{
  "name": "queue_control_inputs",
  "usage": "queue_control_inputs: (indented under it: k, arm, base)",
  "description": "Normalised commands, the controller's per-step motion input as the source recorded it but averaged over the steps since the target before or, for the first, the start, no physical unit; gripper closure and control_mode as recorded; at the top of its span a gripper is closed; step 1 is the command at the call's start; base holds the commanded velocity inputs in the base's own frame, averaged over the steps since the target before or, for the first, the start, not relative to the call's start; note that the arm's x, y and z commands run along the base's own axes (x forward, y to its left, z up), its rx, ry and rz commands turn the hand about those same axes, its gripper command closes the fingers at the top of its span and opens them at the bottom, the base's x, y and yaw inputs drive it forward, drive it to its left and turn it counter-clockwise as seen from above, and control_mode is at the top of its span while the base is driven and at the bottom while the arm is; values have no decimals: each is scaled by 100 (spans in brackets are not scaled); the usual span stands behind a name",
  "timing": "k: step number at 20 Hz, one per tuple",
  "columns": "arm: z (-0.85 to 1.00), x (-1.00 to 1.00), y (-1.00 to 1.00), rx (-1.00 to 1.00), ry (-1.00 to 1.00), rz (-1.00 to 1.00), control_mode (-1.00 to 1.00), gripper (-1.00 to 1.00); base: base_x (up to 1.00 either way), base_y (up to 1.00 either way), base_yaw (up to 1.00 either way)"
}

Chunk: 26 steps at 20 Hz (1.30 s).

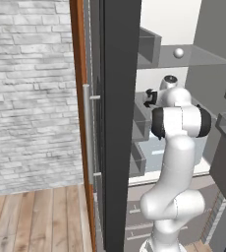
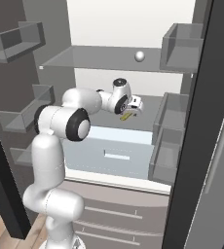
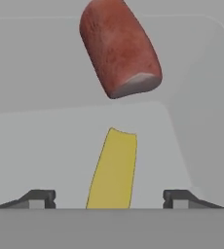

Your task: Pick the egg and butter from the fridge and place them by the bowl for mixing.

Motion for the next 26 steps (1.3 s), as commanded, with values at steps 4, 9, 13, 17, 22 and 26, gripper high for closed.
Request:
queue_control_inputs:
  k: [4, 9, 13, 17, 22, 26]
  arm:
    - [-54, -20, -20, 1, 7, -3, -100, 100]
    - [-57, -25, -8, 4, 4, -5, -100, 100]
    - [-44, -49, -1, 7, -1, -12, -100, 100]
    - [-3, -44, -24, 5, -8, -14, -100, 100]
    - [41, -56, 0, 0, -11, -6, -100, 100]
    - [47, -53, 0, 0, 0, -4, -100, 100]
  base:
    - [0, 0, 0]
    - [0, 0, 0]
    - [0, 0, 0]
    - [0, 0, 0]
    - [0, 0, 0]
    - [0, 0, 0]
